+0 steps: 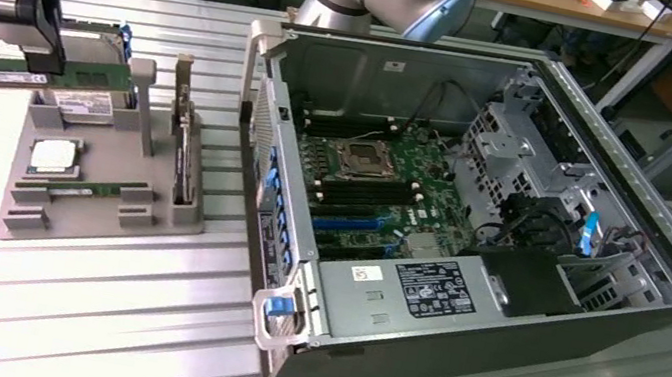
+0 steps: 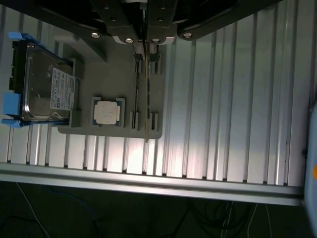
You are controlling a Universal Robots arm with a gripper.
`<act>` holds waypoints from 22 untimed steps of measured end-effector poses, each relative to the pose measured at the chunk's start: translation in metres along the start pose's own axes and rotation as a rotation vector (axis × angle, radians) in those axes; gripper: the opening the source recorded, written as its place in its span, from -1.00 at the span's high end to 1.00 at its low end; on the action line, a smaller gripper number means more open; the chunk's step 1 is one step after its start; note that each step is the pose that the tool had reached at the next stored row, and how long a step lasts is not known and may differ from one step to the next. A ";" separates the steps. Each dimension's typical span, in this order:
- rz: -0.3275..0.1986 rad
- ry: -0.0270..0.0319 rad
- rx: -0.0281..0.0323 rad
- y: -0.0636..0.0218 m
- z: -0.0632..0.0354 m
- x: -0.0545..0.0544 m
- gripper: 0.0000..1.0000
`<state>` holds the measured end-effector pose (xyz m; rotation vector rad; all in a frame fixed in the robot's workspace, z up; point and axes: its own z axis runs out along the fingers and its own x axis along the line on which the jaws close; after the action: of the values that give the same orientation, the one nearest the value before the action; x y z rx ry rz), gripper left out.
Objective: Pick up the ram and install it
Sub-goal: 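Pick up the ram and move it above insertion slot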
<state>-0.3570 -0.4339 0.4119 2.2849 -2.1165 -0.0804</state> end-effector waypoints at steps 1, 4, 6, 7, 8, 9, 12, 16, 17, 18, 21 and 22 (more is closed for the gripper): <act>0.000 0.0000 0.0000 0.0000 -0.0007 0.000 0.75; 0.000 0.0000 0.0000 0.0002 -0.0040 0.000 0.75; 0.000 -0.0001 0.0001 0.0004 -0.0069 0.000 0.75; 0.000 0.0000 0.0000 0.0005 -0.0086 0.000 0.75; 0.000 0.0000 0.0000 0.0006 -0.0105 0.000 0.75; 0.000 0.0000 0.0000 0.0006 -0.0118 0.000 0.75; 0.000 0.0000 0.0000 0.0008 -0.0150 0.000 0.75; 0.000 -0.0007 -0.0040 -0.0075 -0.0157 0.000 0.75; 0.000 -0.0008 -0.0052 -0.0101 -0.0158 0.001 0.75; 0.000 -0.0009 -0.0071 -0.0147 -0.0160 0.001 0.75; 0.000 -0.0021 -0.0107 -0.0275 -0.0168 0.002 0.75; 0.000 -0.0024 -0.0114 -0.0312 -0.0170 0.002 0.75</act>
<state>-0.3249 -0.4339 0.4272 2.2796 -2.1116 -0.0950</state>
